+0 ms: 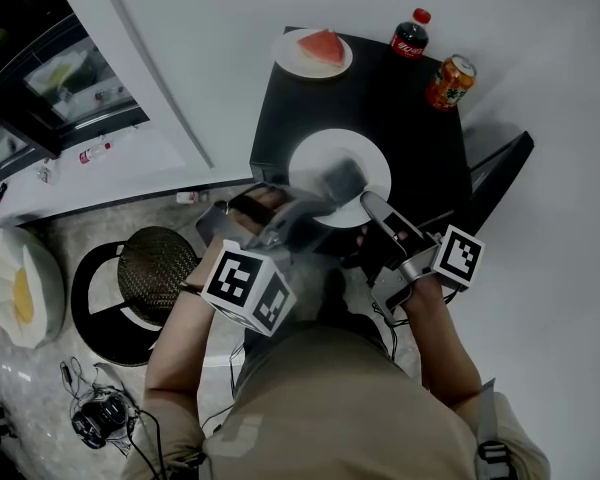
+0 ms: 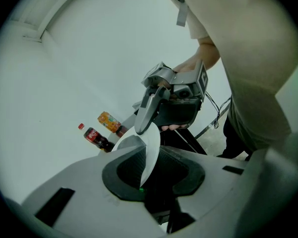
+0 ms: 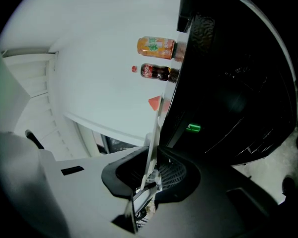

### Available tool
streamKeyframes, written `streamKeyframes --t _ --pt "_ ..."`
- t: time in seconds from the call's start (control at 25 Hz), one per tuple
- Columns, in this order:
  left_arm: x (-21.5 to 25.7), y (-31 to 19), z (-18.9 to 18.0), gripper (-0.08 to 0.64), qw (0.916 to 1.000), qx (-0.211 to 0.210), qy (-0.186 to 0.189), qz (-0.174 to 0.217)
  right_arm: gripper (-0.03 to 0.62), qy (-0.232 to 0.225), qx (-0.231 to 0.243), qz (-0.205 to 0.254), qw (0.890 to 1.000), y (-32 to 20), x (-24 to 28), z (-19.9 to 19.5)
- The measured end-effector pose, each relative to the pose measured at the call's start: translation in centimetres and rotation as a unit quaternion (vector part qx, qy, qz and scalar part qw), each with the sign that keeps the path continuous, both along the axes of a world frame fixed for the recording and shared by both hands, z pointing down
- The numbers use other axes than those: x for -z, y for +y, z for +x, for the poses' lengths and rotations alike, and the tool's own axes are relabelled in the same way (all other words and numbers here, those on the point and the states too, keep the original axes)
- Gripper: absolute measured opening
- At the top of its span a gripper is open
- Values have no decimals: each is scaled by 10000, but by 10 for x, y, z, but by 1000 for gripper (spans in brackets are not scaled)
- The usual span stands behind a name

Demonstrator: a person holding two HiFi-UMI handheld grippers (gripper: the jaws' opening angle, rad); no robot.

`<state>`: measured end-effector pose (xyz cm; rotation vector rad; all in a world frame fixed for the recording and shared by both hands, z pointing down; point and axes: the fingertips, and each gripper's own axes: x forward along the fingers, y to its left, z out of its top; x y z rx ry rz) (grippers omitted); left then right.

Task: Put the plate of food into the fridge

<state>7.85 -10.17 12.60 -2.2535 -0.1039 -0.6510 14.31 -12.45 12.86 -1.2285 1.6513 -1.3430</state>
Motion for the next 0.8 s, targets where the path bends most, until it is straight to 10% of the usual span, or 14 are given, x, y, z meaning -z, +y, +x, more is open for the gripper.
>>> streamKeyframes --t 0.8 --pt "-1 22 -21 78 10000 -81 37 -5 57 -62 89 -6 9999 21 0 -22"
